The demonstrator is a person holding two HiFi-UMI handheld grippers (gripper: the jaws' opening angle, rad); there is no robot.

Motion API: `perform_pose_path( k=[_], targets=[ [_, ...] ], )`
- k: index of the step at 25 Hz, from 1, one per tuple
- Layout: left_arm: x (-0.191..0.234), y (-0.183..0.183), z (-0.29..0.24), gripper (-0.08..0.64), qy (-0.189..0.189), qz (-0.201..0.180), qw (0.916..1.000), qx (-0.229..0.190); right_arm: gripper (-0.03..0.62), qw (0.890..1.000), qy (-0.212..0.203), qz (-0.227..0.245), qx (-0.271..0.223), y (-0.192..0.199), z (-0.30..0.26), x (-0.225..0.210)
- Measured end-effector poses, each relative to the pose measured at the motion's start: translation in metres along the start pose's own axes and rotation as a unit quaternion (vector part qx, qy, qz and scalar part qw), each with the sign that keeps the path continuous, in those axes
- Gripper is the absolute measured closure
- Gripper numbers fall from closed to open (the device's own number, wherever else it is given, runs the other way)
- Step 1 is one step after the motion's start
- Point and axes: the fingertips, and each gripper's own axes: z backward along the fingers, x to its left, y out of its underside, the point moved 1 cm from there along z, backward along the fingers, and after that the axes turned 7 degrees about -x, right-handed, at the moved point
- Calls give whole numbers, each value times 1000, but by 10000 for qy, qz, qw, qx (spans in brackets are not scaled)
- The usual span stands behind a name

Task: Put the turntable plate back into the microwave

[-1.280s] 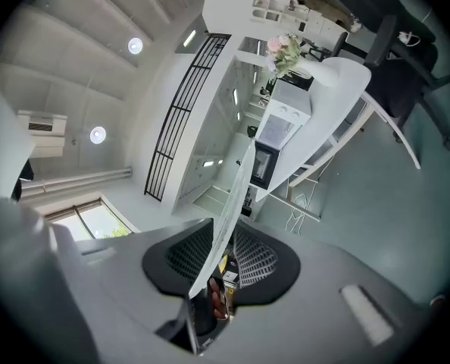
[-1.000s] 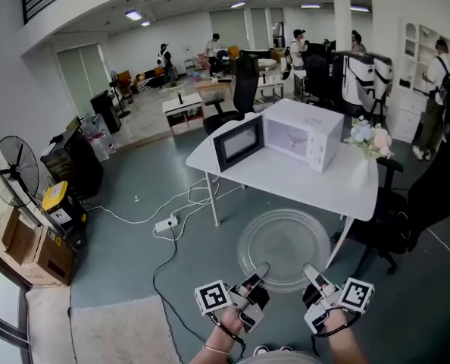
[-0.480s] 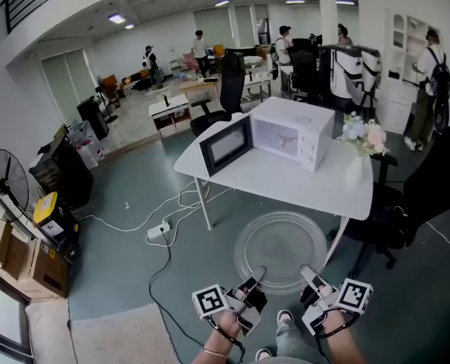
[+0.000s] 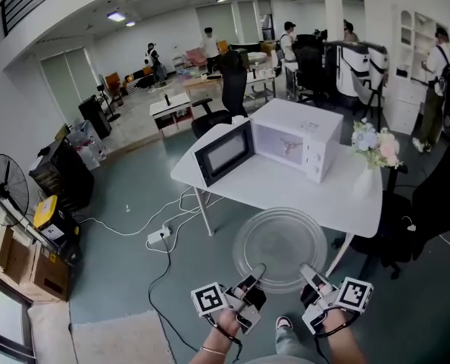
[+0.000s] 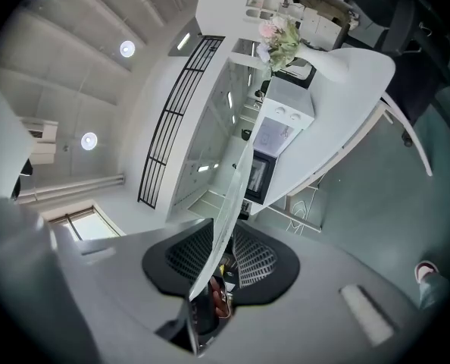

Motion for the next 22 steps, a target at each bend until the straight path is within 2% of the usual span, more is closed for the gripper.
perform_pose_path(
  k=[5, 15, 22],
  targets=[
    [9, -21, -47, 506, -38, 42, 9999, -106, 509, 9998, 109, -63, 144, -37, -37, -16],
    [31, -57, -130, 506, -204, 53, 9993, -318, 509, 9990, -191, -87, 402, -105, -111, -38],
    [43, -84, -168, 506, -266, -45, 9986, -449, 509, 9979, -293, -144, 560, -133, -153, -51]
  ],
)
